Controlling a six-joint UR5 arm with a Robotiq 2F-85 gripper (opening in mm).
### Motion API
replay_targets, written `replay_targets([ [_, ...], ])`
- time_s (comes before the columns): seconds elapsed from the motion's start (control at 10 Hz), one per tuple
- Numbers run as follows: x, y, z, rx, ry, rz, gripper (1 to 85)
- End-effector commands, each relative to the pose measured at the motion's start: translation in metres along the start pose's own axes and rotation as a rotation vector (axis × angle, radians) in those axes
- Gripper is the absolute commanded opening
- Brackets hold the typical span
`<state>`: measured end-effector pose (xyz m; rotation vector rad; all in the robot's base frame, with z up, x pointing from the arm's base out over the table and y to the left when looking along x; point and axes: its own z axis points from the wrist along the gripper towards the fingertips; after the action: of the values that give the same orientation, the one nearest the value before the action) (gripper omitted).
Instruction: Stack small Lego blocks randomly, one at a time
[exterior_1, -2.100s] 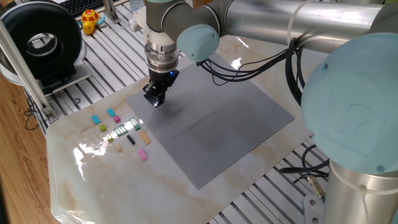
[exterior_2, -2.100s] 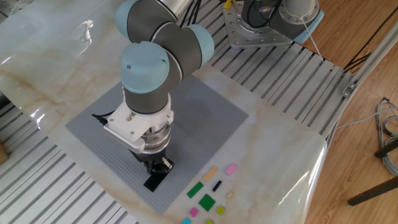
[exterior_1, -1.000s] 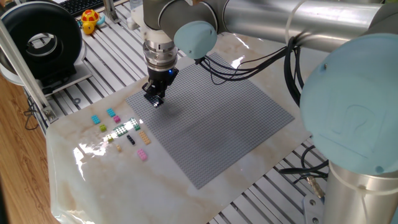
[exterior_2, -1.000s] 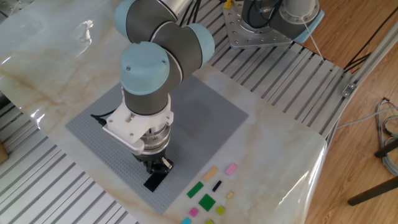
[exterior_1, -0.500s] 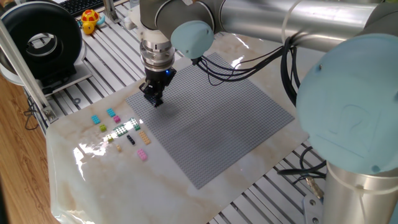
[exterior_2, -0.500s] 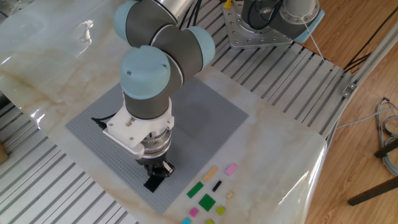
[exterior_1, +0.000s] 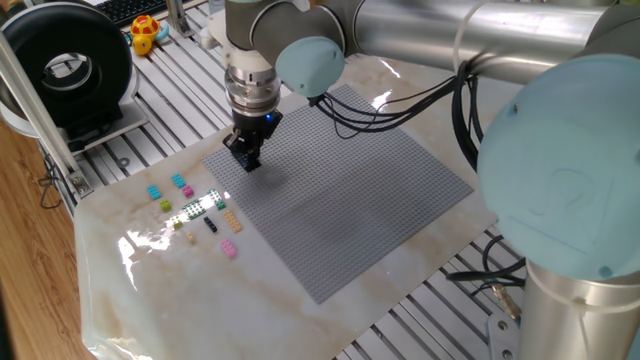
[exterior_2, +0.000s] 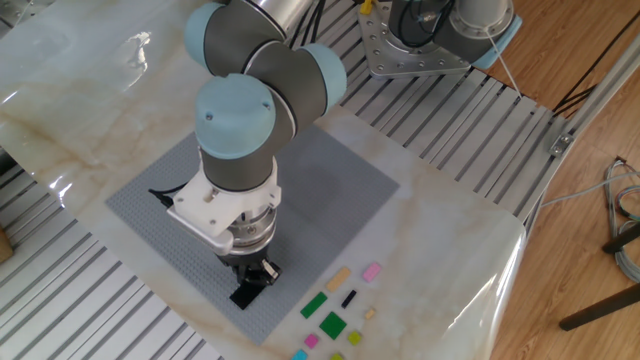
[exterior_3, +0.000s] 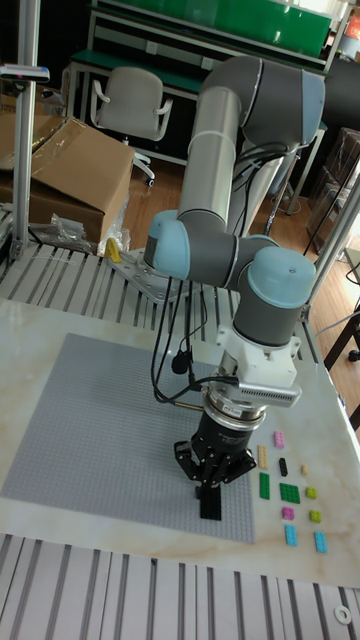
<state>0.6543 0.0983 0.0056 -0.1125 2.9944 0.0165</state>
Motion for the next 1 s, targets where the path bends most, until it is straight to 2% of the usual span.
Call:
replay_targets([
  [0.0, 0.002, -0.001, -0.003, -0.014, 0.003, 0.006, 1.3],
  [0.4, -0.001, -0.002, -0.004, 0.003, 0.008, 0.000, 1.3],
  [0.6, -0.012, 0.007, -0.009, 0.004, 0.009, 0.015, 1.3],
  [0.9, -0.024, 0.013, -0.001, -0.002, -0.013, 0.004, 1.3],
])
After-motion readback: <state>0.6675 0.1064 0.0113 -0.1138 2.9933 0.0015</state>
